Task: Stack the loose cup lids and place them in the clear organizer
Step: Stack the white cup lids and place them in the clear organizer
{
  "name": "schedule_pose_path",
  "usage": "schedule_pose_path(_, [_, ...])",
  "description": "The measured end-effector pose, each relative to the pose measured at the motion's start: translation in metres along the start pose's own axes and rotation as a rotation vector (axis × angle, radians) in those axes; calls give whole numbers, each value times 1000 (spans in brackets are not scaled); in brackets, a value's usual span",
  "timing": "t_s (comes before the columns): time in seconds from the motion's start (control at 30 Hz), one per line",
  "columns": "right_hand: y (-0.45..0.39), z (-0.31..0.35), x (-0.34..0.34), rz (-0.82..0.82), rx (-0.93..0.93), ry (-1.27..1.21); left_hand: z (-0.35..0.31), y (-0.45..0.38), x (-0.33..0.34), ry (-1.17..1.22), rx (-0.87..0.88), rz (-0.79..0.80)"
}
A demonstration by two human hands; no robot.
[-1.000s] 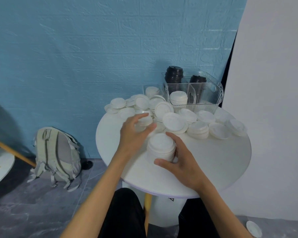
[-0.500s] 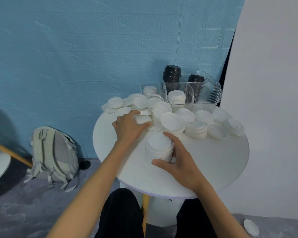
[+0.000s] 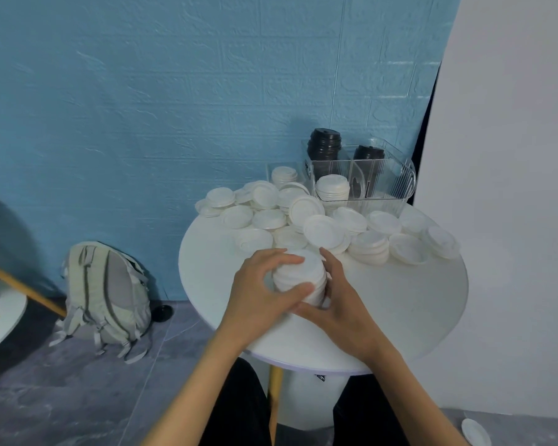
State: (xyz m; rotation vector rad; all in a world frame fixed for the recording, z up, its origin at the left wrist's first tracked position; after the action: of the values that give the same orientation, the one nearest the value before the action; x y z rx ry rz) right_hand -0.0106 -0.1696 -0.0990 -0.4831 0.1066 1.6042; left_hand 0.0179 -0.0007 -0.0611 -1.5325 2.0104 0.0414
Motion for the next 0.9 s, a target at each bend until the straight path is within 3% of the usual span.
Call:
schedule_pose_path(0.43, [3,-1,-1,-7,-57,78,6,8,10,-36,16,25])
schedule_pose_path(0.53, [1,-1,-1,-22,-60,110,3,-2,-4,98,-15,129])
schedule_pose_path(0.6, [0,-1,-2,-23,-53,117,6,-15,-16,141,-24,69])
schedule_pose_path(0.73, [1,0,-1,-18,-45,113,31,-53,-33,-131,-158,-146])
schedule_pose_path(0.83, [2,1,-1,-21,-48,111,51,-75,-40,-308,-342,-83])
schedule_pose_path(0.9, [2,2,-2,-19,-46,113,59,-84,-40,-342,-362,-40])
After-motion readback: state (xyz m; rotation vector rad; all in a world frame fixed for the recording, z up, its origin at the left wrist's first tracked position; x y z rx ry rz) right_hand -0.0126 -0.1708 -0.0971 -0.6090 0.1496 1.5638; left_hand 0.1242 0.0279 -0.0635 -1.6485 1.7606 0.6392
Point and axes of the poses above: each hand's wrist, its own y-axis away from the middle knuckle, its own x-axis out of the palm, z = x × y, the point moved 3 cm from there along -y, towards the middle knuckle, and after that the axes turned 5 degrees about z, right-handed, at the moved point
